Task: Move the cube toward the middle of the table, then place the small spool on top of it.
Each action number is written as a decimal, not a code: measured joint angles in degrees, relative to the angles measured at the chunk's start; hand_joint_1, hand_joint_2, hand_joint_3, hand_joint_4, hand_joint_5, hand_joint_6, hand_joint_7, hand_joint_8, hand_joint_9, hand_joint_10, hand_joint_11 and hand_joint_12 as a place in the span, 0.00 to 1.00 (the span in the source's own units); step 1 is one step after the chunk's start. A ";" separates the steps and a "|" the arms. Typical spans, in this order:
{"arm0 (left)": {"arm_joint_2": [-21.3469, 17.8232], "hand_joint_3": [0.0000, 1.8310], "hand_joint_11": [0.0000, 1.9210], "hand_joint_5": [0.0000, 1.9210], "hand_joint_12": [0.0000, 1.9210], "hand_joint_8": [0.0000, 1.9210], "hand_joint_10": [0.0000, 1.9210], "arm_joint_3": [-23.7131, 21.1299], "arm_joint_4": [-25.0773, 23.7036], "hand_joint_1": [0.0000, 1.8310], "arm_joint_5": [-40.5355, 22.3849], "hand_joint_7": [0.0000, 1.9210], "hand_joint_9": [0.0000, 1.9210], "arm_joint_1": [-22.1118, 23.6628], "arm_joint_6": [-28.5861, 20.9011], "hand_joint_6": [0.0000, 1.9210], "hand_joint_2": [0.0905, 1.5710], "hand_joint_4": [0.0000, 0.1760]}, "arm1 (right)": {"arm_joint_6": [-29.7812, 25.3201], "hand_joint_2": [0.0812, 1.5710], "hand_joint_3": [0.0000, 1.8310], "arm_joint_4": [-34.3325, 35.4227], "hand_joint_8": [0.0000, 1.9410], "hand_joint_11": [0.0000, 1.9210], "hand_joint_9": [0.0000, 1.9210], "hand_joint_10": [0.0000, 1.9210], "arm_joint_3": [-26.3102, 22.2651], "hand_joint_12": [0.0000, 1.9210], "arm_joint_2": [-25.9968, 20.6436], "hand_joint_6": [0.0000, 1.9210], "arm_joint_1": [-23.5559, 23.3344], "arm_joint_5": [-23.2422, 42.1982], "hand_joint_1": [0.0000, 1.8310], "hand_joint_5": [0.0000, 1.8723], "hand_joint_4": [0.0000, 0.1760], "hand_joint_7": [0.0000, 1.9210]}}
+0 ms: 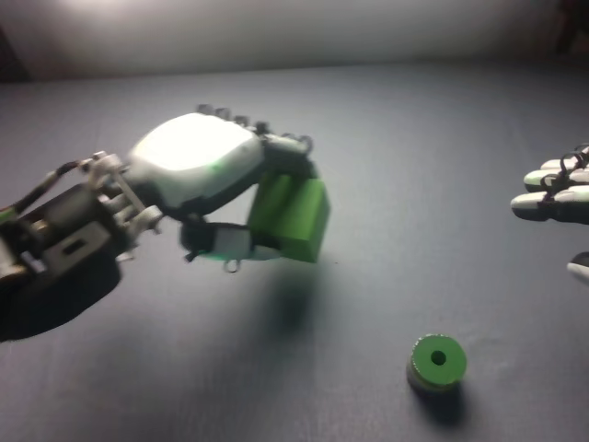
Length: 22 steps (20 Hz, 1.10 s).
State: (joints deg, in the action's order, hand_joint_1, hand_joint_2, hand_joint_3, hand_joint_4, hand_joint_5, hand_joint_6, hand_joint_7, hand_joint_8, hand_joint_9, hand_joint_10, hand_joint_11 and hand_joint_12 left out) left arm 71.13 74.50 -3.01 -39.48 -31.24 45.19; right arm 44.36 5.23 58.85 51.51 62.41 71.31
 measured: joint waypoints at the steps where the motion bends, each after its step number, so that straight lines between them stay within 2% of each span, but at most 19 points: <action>1: 0.24 0.00 0.39 0.47 0.80 0.67 0.63 0.24 -0.07 0.68 0.26 0.46 0.43 0.26 0.04 0.50 0.72 0.00 | 0.02 0.87 0.00 -0.17 0.00 0.03 0.22 0.00 0.11 0.43 0.07 0.00 -0.02 0.00 0.47 0.31 0.00 0.24; 3: 1.70 0.00 0.40 0.51 0.76 0.63 0.56 1.95 0.17 0.68 1.79 0.49 0.45 0.68 -0.48 0.44 0.70 0.00 | 0.02 0.88 0.00 -0.24 0.00 0.02 0.22 0.00 0.24 0.46 0.31 0.00 -0.37 -0.15 0.47 0.30 0.00 0.24; 4: 2.56 0.00 0.43 0.51 0.72 0.56 0.63 3.02 0.37 0.74 2.27 0.50 0.49 0.68 -1.62 0.41 0.69 0.00 | 0.02 0.88 0.00 -0.26 0.00 0.02 0.23 0.00 0.35 0.46 0.42 0.00 -0.35 -0.07 0.47 0.31 0.00 0.25; 5: 3.04 0.00 0.41 0.50 0.72 0.61 0.57 3.54 0.50 0.69 2.80 0.50 0.45 0.68 -2.03 0.44 0.70 0.00 | 0.02 0.88 0.00 -0.33 0.00 0.02 0.23 0.00 0.42 0.46 0.42 0.00 -0.37 -0.02 0.48 0.31 0.00 0.25; 6: 3.39 0.00 0.39 0.48 0.74 0.65 0.54 3.72 0.63 0.69 3.72 0.50 0.44 0.68 -2.25 0.46 0.71 0.00 | 0.02 0.88 0.00 -0.42 0.00 0.02 0.23 0.00 0.42 0.46 0.46 0.00 -0.37 -0.02 0.48 0.31 0.00 0.25; 7: 3.52 0.00 0.38 0.43 0.72 0.64 0.67 3.80 0.61 0.74 4.07 0.46 0.48 0.68 -2.38 0.48 0.72 0.00 | 0.02 0.88 0.00 -0.37 0.00 0.03 0.24 0.01 0.44 0.47 0.57 0.00 -0.39 -0.04 0.49 0.31 0.00 0.26; 8: 3.87 0.00 0.33 0.39 0.67 0.38 0.50 4.07 0.42 0.75 4.31 0.38 0.38 0.68 -2.45 0.18 0.63 0.00 | 0.02 0.88 0.00 -0.50 0.00 0.02 0.23 0.00 0.48 0.46 0.68 0.00 -0.74 -0.17 0.49 0.31 0.00 0.25; 9: 4.31 0.00 0.29 0.39 0.64 0.18 0.37 4.20 0.42 0.73 4.42 0.37 0.36 0.68 -2.49 0.04 0.60 0.00 | 0.00 0.87 0.00 -0.87 0.00 0.03 0.23 0.00 0.48 0.46 0.74 0.00 -0.79 0.02 0.50 0.31 0.00 0.26; 10: 4.48 0.00 0.25 0.35 0.58 0.06 0.24 4.31 0.15 0.69 4.52 0.37 0.36 0.68 -2.64 0.01 0.59 0.00 | -0.07 0.87 0.00 -1.16 0.00 0.03 0.23 0.00 0.48 0.45 0.72 0.00 -0.79 0.02 0.48 0.31 0.00 0.25; 11: 4.59 0.00 0.20 0.30 0.54 0.02 0.13 4.39 0.22 0.68 4.81 0.35 0.35 0.68 -2.71 0.00 0.59 0.00 | -0.13 0.87 0.00 -1.16 0.00 0.03 0.23 0.00 0.48 0.45 0.76 0.00 -0.79 -0.04 0.47 0.31 0.00 0.25; 12: 4.72 0.00 0.18 0.28 0.54 0.00 0.07 4.72 0.26 0.66 5.05 0.32 0.35 0.68 -2.86 0.00 0.59 0.00 | -0.15 0.87 0.00 -1.16 0.00 0.03 0.23 0.00 0.48 0.44 0.79 0.00 -0.79 -0.04 0.48 0.31 0.00 0.25; 13: 4.70 0.00 0.12 0.26 0.51 0.00 0.03 4.72 0.44 0.68 5.18 0.27 0.30 0.72 -2.84 0.00 0.59 0.00 | -0.17 0.87 0.00 -1.18 0.00 0.03 0.23 0.00 0.48 0.44 0.79 0.00 -0.79 0.00 0.47 0.31 0.00 0.25; 14: 4.70 0.00 0.11 0.23 0.43 0.00 0.01 4.79 0.52 0.67 5.31 0.23 0.26 0.72 -2.67 0.00 0.58 0.03 | -0.20 0.87 0.00 -1.18 0.00 0.04 0.24 0.00 0.48 0.45 0.79 0.00 -0.79 -0.04 0.47 0.32 0.00 0.26; 15: 4.63 0.00 0.06 0.21 0.40 0.00 0.00 4.76 0.68 0.67 5.33 0.20 0.21 0.72 -2.67 0.00 0.58 0.19 | -0.31 0.87 0.00 -1.29 0.00 0.04 0.24 0.00 0.48 0.45 0.79 0.00 -0.79 -0.04 0.49 0.32 0.00 0.26; 16: 4.39 0.00 0.03 0.19 0.38 0.00 0.00 4.63 0.81 0.68 5.25 0.18 0.18 0.72 -2.67 0.00 0.58 0.26 | -0.66 0.87 0.00 -1.57 0.00 0.03 0.24 0.00 0.48 0.45 0.79 0.00 -0.79 -0.04 0.51 0.32 0.00 0.26; 18: 2.75 0.00 0.00 0.15 0.34 0.00 0.00 3.30 1.36 0.61 3.72 0.14 0.13 0.46 -2.67 0.00 0.60 0.40 | -1.09 0.85 0.00 -2.97 0.00 0.03 0.24 0.00 0.50 0.47 0.79 0.00 -1.20 -0.02 0.53 0.32 0.00 0.27; 19: 1.49 0.00 0.00 0.13 0.31 0.00 0.00 2.21 2.01 0.59 2.12 0.12 0.11 0.07 -2.67 0.00 0.60 0.58 | -1.60 0.84 0.00 -4.00 0.01 0.05 0.26 0.01 0.57 0.48 0.79 0.00 -1.62 -0.22 0.54 0.33 0.00 0.29; 21: -2.23 0.00 0.00 0.11 0.29 0.00 0.00 -1.01 2.49 0.62 -2.08 0.09 0.09 -2.01 -2.58 0.00 0.62 0.66 | -2.45 0.82 0.00 -7.85 0.00 0.09 0.29 0.01 0.52 0.46 0.72 0.00 -2.86 -1.05 0.54 0.34 0.00 0.30; 22: -4.92 0.00 0.00 0.09 0.22 0.00 0.00 -3.78 3.91 0.56 -4.85 0.07 0.06 -4.15 -0.87 0.00 0.62 0.97 | -3.15 0.79 0.00 -11.10 0.00 0.15 0.31 0.00 0.52 0.43 0.70 0.00 -4.22 -2.08 0.51 0.35 0.00 0.31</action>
State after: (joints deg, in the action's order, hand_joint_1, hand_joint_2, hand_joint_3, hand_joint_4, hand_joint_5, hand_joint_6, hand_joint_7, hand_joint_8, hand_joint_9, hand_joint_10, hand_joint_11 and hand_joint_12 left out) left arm 66.22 70.72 0.91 -44.34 -35.40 44.31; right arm 41.21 -5.87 59.37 52.21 58.19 69.23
